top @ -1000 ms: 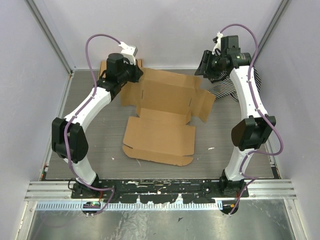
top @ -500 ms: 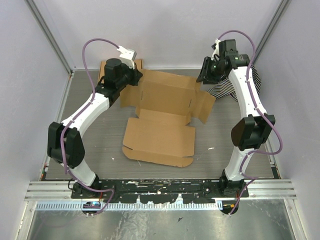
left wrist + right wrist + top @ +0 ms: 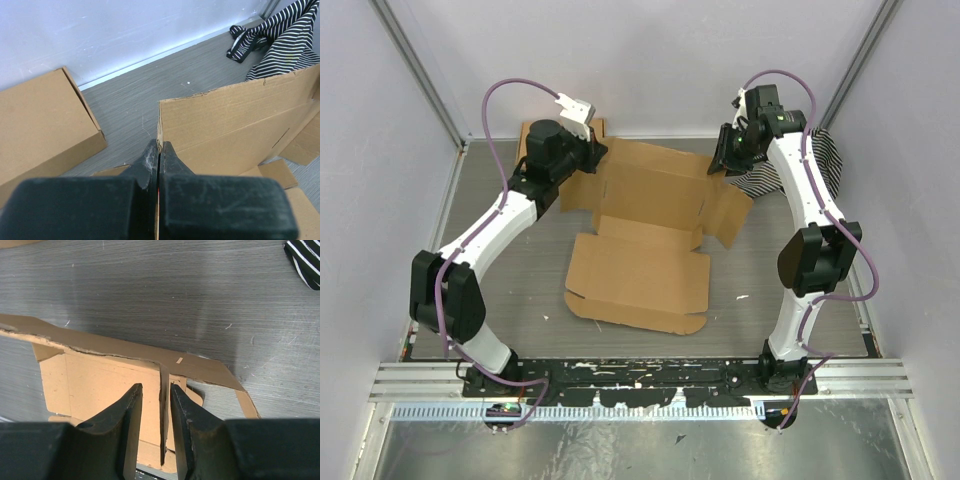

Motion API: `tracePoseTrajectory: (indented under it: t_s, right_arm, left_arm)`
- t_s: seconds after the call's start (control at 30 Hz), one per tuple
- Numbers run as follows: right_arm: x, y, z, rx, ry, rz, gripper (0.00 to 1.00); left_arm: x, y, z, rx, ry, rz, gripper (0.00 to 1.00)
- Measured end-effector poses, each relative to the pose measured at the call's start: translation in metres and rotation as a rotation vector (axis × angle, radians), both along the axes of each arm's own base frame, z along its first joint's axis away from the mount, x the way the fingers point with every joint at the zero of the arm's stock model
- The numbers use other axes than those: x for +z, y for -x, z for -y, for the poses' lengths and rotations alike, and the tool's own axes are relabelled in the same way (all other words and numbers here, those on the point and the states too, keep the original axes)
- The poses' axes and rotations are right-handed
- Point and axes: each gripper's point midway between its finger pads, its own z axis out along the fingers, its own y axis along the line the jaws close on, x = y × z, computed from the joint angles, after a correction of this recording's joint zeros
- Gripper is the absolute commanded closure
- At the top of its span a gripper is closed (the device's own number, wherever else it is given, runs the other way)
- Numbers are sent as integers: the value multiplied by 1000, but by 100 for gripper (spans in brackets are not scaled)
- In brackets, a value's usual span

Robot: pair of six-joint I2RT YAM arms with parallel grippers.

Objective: Fold the paper box

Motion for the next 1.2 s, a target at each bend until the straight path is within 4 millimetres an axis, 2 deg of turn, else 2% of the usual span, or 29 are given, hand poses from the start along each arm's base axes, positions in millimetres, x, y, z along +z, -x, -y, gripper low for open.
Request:
tracePoseTrajectory:
  t_s: [0.13, 0.2, 0.33, 0.6, 0.7, 0.83, 1.03, 1.2]
  right_arm:
    - [-5, -2, 2, -7, 15, -13, 90]
    - [-6, -2, 4, -15, 24, -16, 97]
    - [-7, -3, 7, -22, 44, -11, 99]
    - [-26, 4, -1, -31, 165, 79, 99]
    - [-28, 8, -12, -38, 200, 158, 99]
    - [-22, 13, -26, -63, 231, 318, 99]
    - [7, 6, -19, -157, 243, 525, 99]
    - [22, -5, -15, -206, 233, 648, 99]
  left_arm:
    - [4, 4, -1, -7, -5, 16, 100]
    - [5, 5, -1, -7, -5, 21, 99]
    - [6, 6, -1, 0, -2, 19, 70]
    - [-8, 11, -14, 68, -36, -77, 38]
    - [-4, 19, -24, 104, -50, -100, 36]
    - [10, 30, -39, 155, -69, -107, 36]
    - [26, 33, -53, 209, -109, -117, 41]
    - [21, 37, -58, 219, -147, -140, 41]
